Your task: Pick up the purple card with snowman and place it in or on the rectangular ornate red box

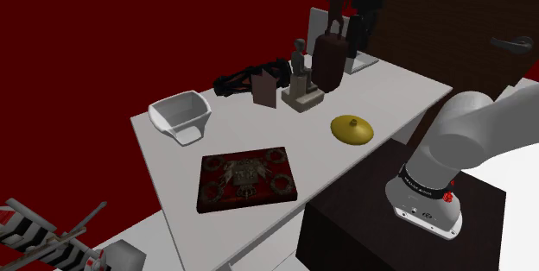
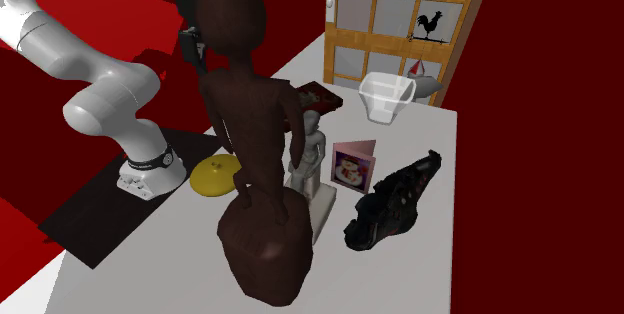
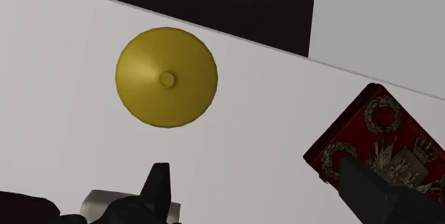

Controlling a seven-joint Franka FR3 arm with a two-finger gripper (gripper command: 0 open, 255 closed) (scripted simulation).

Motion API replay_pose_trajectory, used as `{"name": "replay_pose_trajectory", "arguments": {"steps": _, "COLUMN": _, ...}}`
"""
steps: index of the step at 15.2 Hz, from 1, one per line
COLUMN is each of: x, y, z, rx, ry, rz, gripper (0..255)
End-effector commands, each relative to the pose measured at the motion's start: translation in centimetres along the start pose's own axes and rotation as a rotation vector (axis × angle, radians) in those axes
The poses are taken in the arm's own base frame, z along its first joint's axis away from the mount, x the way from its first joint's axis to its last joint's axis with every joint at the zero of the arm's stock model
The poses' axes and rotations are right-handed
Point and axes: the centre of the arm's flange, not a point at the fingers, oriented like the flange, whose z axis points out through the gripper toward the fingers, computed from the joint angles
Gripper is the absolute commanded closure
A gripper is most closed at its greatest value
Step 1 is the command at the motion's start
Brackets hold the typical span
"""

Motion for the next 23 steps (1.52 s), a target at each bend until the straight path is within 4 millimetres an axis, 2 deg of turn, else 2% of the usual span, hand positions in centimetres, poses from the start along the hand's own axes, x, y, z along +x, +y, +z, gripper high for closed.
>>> {"name": "replay_pose_trajectory", "arguments": {"steps": 1, "x": 0.0, "y": 0.0, "z": 0.0, "rx": 0.0, "ry": 0.0, "rz": 0.0, "gripper": 0}}
{"name": "replay_pose_trajectory", "arguments": {"steps": 23, "x": 26.7, "y": 1.5, "z": 11.5, "rx": -0.061, "ry": -0.005, "rz": 0.089, "gripper": 0}}
